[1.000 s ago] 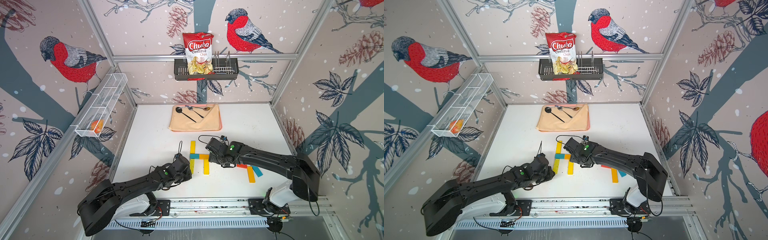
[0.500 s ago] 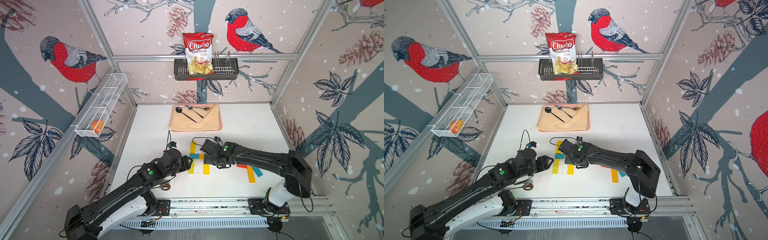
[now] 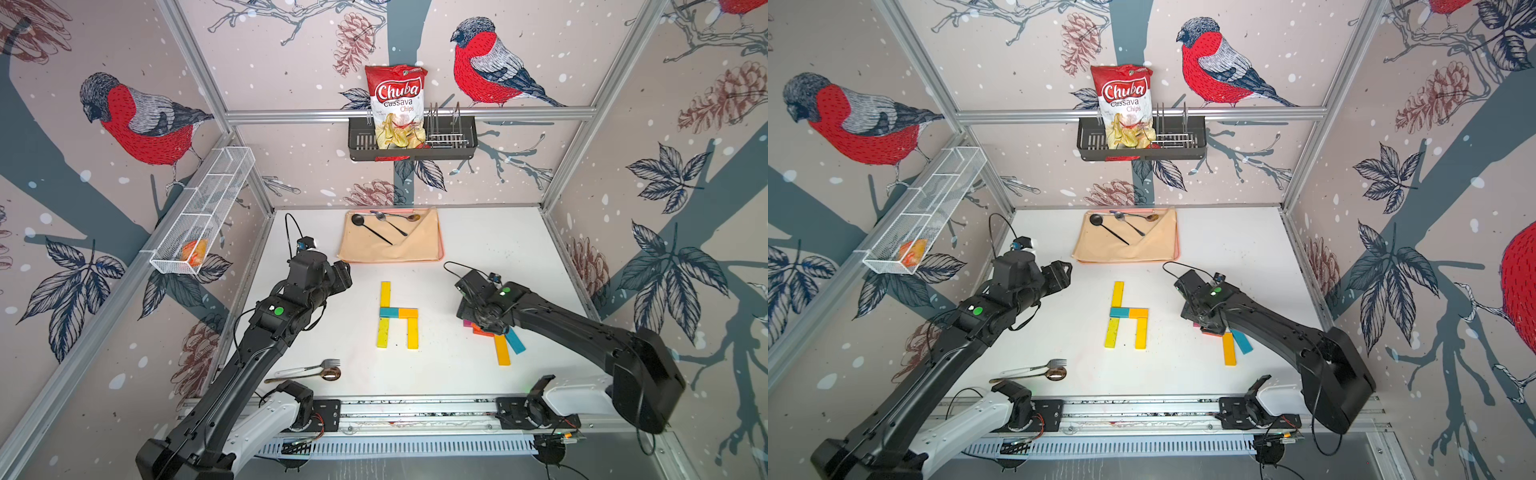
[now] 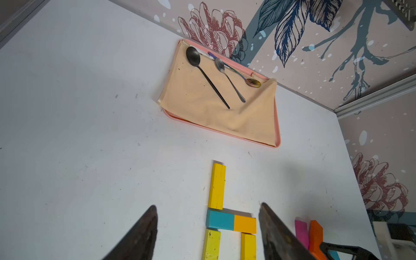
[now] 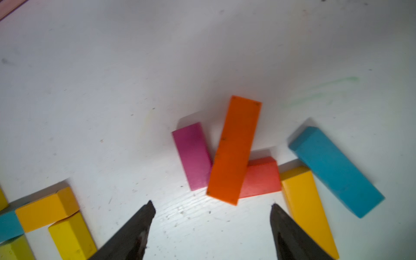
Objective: Assemble the letter h with building blocks
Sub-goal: Pick up the building block from the center of the board.
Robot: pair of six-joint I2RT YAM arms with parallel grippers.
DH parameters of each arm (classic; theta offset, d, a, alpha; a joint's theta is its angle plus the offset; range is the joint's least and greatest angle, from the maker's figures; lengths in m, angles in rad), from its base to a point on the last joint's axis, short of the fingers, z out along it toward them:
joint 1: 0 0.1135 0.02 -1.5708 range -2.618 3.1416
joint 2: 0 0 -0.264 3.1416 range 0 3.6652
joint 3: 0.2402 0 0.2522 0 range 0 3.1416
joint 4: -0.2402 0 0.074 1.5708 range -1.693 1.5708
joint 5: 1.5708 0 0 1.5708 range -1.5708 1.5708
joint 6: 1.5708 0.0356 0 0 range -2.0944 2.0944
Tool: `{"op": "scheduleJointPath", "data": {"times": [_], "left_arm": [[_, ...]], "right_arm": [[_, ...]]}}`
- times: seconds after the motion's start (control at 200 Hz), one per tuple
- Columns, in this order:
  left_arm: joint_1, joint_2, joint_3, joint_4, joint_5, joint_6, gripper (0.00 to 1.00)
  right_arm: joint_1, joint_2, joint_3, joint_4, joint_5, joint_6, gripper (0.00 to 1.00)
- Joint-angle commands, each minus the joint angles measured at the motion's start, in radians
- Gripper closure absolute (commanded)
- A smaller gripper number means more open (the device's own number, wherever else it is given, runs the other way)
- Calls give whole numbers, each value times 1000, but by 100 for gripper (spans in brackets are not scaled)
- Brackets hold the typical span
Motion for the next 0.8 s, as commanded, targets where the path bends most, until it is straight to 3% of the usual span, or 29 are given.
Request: {"op": "scheduleJointPath", "data": {"times": [0.0, 0.15, 0.43, 0.795], "left_arm": [[38, 17, -30, 30, 102, 45, 32], [65, 20, -92, 54, 176, 39, 35], [73, 6, -136, 66, 203, 64, 35], [74, 14, -154, 74, 209, 84, 36]], "right_arm": [[-55, -25, -34, 11, -33, -67, 19], [-97, -21, -54, 9, -11, -82, 20], [-247, -37, -94, 46, -25, -146, 28], [-238, 93, -33, 131, -99, -174, 35]]}}
